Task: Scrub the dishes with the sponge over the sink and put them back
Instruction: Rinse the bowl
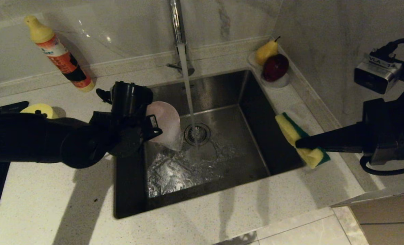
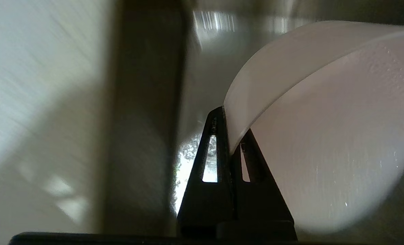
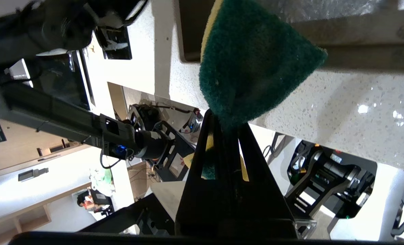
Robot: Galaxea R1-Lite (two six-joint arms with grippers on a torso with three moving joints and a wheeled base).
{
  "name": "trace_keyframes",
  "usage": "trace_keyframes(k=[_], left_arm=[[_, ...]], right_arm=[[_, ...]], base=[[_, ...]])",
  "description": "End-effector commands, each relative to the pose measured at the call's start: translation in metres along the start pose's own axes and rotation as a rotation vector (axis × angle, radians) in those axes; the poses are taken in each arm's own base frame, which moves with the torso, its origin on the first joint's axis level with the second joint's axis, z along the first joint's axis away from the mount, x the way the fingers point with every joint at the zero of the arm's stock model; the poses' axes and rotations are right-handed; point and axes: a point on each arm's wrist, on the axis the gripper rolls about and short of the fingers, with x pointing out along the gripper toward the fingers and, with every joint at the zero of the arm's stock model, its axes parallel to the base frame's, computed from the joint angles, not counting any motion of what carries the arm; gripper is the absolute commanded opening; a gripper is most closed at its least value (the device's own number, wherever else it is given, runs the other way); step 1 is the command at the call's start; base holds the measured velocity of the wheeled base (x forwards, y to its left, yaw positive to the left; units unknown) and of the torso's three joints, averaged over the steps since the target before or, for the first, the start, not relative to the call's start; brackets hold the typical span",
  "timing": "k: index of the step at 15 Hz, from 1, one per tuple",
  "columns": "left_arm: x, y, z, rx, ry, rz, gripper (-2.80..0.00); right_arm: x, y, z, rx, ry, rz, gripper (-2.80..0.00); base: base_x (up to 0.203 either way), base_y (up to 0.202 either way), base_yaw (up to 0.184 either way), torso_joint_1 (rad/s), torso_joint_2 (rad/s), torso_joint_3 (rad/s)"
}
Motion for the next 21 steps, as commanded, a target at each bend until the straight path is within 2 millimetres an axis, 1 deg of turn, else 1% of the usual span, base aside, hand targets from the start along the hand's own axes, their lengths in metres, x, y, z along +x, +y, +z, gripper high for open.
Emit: trace_keyframes(k=[1,3,4,8,9,10,12,15,18,19,20,21], left_arm=[[-0.023,0.014,0.021,0.013,-0.217,-0.038,-2.80],[-0.036,0.021,0.029,0.046,-0.383,-0.045,-2.80],[-0.040,0.025,0.031,0.069,-0.463,-0.040,-2.80],[-0.052,0.034,0.031,0.171,-0.723,-0.002,-2.80],[-0.053,0.035,0.029,0.229,-0.743,0.002,-2.80],[-0.053,0.036,0.026,0.260,-0.743,-0.014,-2.80],[-0.057,0.038,0.029,0.259,-0.754,-0.020,-2.80],[-0.057,0.037,0.030,0.256,-0.757,-0.020,-2.80],[-0.055,0.033,0.039,0.211,-0.757,0.005,-2.80],[-0.048,0.031,0.039,0.222,-0.689,0.016,-2.80],[-0.041,0.029,0.037,0.248,-0.583,0.015,-2.80],[-0.038,0.028,0.038,0.256,-0.490,0.008,-2.80]], right_arm=[[0.004,-0.004,-0.003,0.016,0.021,-0.009,-2.80],[0.013,-0.010,-0.004,0.033,0.046,-0.024,-2.80],[0.013,-0.010,-0.003,0.036,0.046,-0.025,-2.80],[0.014,-0.009,-0.002,0.036,0.047,-0.022,-2.80],[0.015,-0.009,-0.002,0.036,0.049,-0.021,-2.80],[0.016,-0.009,-0.002,0.037,0.053,-0.020,-2.80],[0.017,-0.008,-0.003,0.036,0.056,-0.019,-2.80],[0.012,-0.007,-0.004,0.032,0.049,-0.015,-2.80],[0.008,-0.006,-0.007,0.032,0.047,-0.015,-2.80],[0.008,-0.007,-0.008,0.035,0.053,-0.019,-2.80],[0.010,-0.010,-0.011,0.042,0.063,-0.028,-2.80],[0.011,-0.013,-0.015,0.045,0.072,-0.036,-2.80]], base=[[0.000,0.000,0.000,0.000,0.00,0.000],[0.000,0.000,0.000,0.000,0.00,0.000],[0.000,0.000,0.000,0.000,0.00,0.000],[0.000,0.000,0.000,0.000,0.00,0.000],[0.000,0.000,0.000,0.000,0.00,0.000],[0.000,0.000,0.000,0.000,0.00,0.000],[0.000,0.000,0.000,0.000,0.00,0.000],[0.000,0.000,0.000,-0.009,0.00,-0.001],[0.000,0.000,0.000,0.000,0.00,0.000],[0.000,0.000,0.000,0.000,0.00,0.000],[0.000,0.000,0.000,0.000,0.00,0.000],[0.000,0.000,0.000,0.000,0.00,0.000]])
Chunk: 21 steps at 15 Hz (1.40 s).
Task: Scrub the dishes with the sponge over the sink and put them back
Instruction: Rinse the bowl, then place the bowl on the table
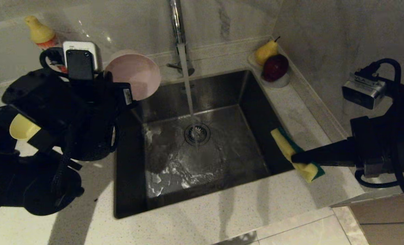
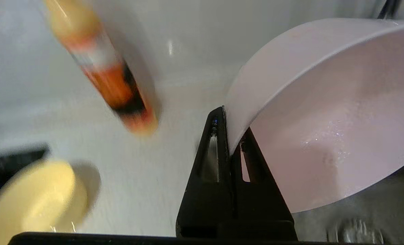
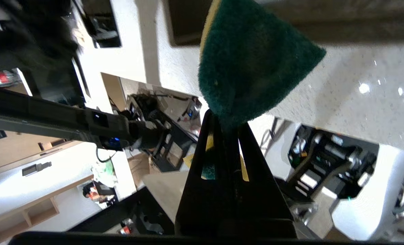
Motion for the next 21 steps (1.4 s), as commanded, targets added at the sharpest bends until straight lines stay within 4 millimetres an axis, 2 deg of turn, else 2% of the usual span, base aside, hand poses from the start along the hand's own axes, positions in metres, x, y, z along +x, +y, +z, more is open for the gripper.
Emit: trace_keyframes(k=[1,4,6,8,11,13,16,18,21], left_arm=[[0.005,-0.001,-0.003,0.049,0.250,-0.056,-2.80],[-0.001,0.016,0.019,-0.004,0.583,-0.154,-2.80],[-0.007,0.043,0.052,-0.175,0.774,-0.202,-2.80],[-0.016,0.087,0.068,-0.332,0.918,-0.119,-2.80],[-0.024,0.132,0.071,-0.452,0.975,0.086,-2.80],[-0.029,0.156,0.067,-0.507,0.987,0.234,-2.80],[-0.034,0.180,0.041,-0.607,1.039,0.466,-2.80],[-0.035,0.192,0.025,-0.666,1.092,0.526,-2.80],[-0.030,0.202,-0.018,-0.715,1.207,0.617,-2.80]], right_arm=[[0.001,-0.007,-0.008,0.015,0.022,-0.015,-2.80],[-0.002,-0.012,-0.017,0.022,0.036,-0.028,-2.80],[-0.006,-0.010,-0.019,0.021,0.026,-0.025,-2.80],[-0.012,-0.013,-0.021,0.026,0.010,-0.034,-2.80],[-0.012,-0.018,-0.028,0.037,0.024,-0.046,-2.80],[-0.013,-0.019,-0.031,0.040,0.026,-0.052,-2.80],[-0.010,-0.023,-0.031,0.049,0.033,-0.068,-2.80],[-0.008,-0.025,-0.030,0.055,0.037,-0.074,-2.80],[-0.009,-0.028,-0.029,0.049,0.031,-0.085,-2.80]], base=[[0.000,0.000,0.000,0.000,0.00,0.000],[0.000,0.000,0.000,0.000,0.00,0.000],[0.000,0.000,0.000,0.000,0.00,0.000],[0.000,0.000,0.000,0.000,0.00,0.000],[0.000,0.000,0.000,0.000,0.00,0.000],[0.000,0.000,0.000,0.000,0.00,0.000],[0.000,0.000,0.000,0.000,0.00,0.000],[0.000,0.000,0.000,0.000,0.00,0.000],[0.000,0.000,0.000,0.000,0.00,0.000]])
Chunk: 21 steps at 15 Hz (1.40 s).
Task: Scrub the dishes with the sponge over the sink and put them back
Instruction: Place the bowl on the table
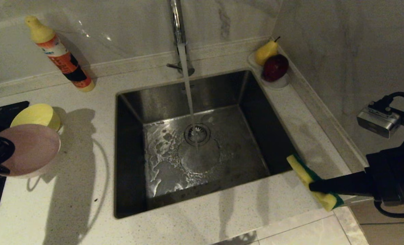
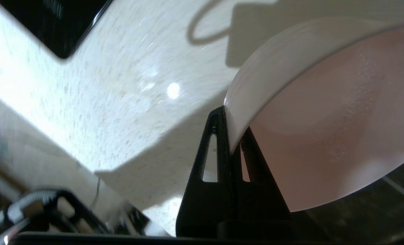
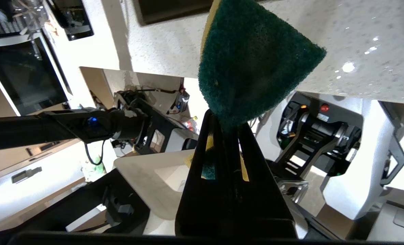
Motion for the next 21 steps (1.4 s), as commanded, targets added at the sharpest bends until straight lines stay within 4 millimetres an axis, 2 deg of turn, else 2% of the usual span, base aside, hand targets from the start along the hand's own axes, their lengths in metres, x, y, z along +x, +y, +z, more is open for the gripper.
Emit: trace_keyframes(k=[1,5,9,11,12,18,20,21], left_arm=[[0.035,0.011,-0.001,-0.059,0.048,0.082,-2.80],[0.075,0.020,0.005,-0.120,0.092,0.131,-2.80],[0.091,0.027,-0.002,-0.125,0.135,0.162,-2.80],[0.092,0.026,0.000,-0.130,0.116,0.141,-2.80],[0.088,0.025,0.001,-0.132,0.106,0.128,0.00],[0.045,0.030,-0.002,-0.111,0.057,0.019,0.00],[0.019,0.030,0.000,-0.080,-0.012,-0.044,0.00],[0.000,0.028,0.003,-0.027,-0.071,-0.096,0.00]], right_arm=[[0.002,-0.003,0.002,0.012,0.003,-0.010,-2.80],[0.005,-0.005,0.003,0.017,0.011,-0.014,-2.80],[0.005,-0.005,0.003,0.018,0.011,-0.011,-2.80],[0.004,-0.004,0.003,0.018,0.008,-0.012,-2.80],[0.003,-0.006,0.003,0.022,0.005,-0.015,-2.80],[-0.001,-0.007,-0.003,0.025,0.006,-0.017,-2.80],[-0.003,-0.007,-0.006,0.024,0.005,-0.017,-2.80],[-0.005,-0.007,-0.008,0.024,0.005,-0.016,-2.80]], base=[[0.000,0.000,0.000,0.000,0.00,0.000],[0.000,0.000,0.000,0.000,0.00,0.000],[0.000,0.000,0.000,0.000,0.00,0.000],[0.000,0.000,0.000,0.000,0.00,0.000],[0.000,0.000,0.000,0.000,0.00,0.000],[0.000,0.000,0.000,0.000,0.00,0.000],[0.000,0.000,0.000,0.000,0.00,0.000],[0.000,0.000,0.000,0.000,0.00,0.000]])
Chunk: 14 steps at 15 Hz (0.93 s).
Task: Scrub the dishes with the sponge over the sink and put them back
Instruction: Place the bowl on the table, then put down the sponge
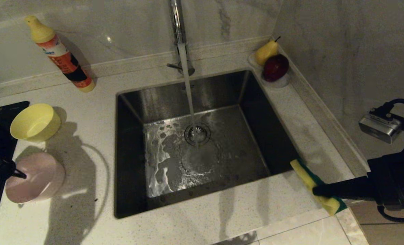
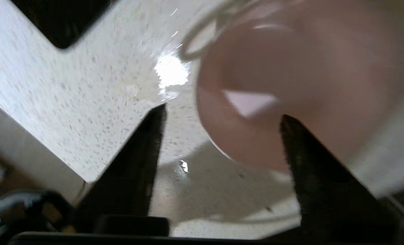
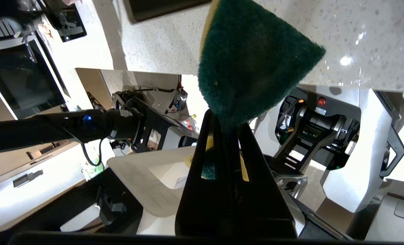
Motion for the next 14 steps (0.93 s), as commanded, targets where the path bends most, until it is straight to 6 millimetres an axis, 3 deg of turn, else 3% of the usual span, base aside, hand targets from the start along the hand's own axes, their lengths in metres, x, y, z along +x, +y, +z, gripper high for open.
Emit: trace_keyframes(k=[1,4,6,8,10,12,14], left_arm=[[-0.047,-0.005,0.006,0.117,-0.139,-0.126,-2.80],[-0.067,-0.018,0.014,0.398,-0.174,-0.283,-2.80],[-0.055,-0.024,0.017,0.622,-0.199,-0.340,-2.80],[-0.042,-0.040,0.016,0.730,-0.278,-0.374,-2.80],[-0.028,-0.068,0.009,0.752,-0.443,-0.294,-2.80],[-0.029,-0.091,-0.010,0.760,-0.569,-0.352,-2.80],[-0.062,-0.088,-0.034,0.779,-0.619,-0.485,-2.80]], right_arm=[[-0.004,0.001,-0.003,0.002,-0.001,0.005,-2.80],[-0.009,0.003,-0.004,-0.006,-0.022,0.010,-2.80],[-0.011,0.004,-0.004,-0.006,-0.026,0.009,-2.80],[-0.010,0.003,-0.006,0.001,-0.022,0.007,-2.80],[-0.007,0.002,-0.005,0.004,-0.016,0.005,-2.80],[-0.007,0.002,-0.003,0.003,-0.020,0.004,-2.80],[-0.006,0.001,-0.003,0.005,-0.020,0.002,-2.80]], base=[[0.000,0.000,0.000,0.000,0.00,0.000],[0.000,0.000,0.000,0.000,0.00,0.000],[0.000,0.000,0.000,0.000,0.00,0.000],[0.000,0.000,0.000,0.000,0.00,0.000],[0.000,0.000,0.000,0.000,0.00,0.000],[0.000,0.000,0.000,0.000,0.00,0.000],[0.000,0.000,0.000,0.000,0.00,0.000]])
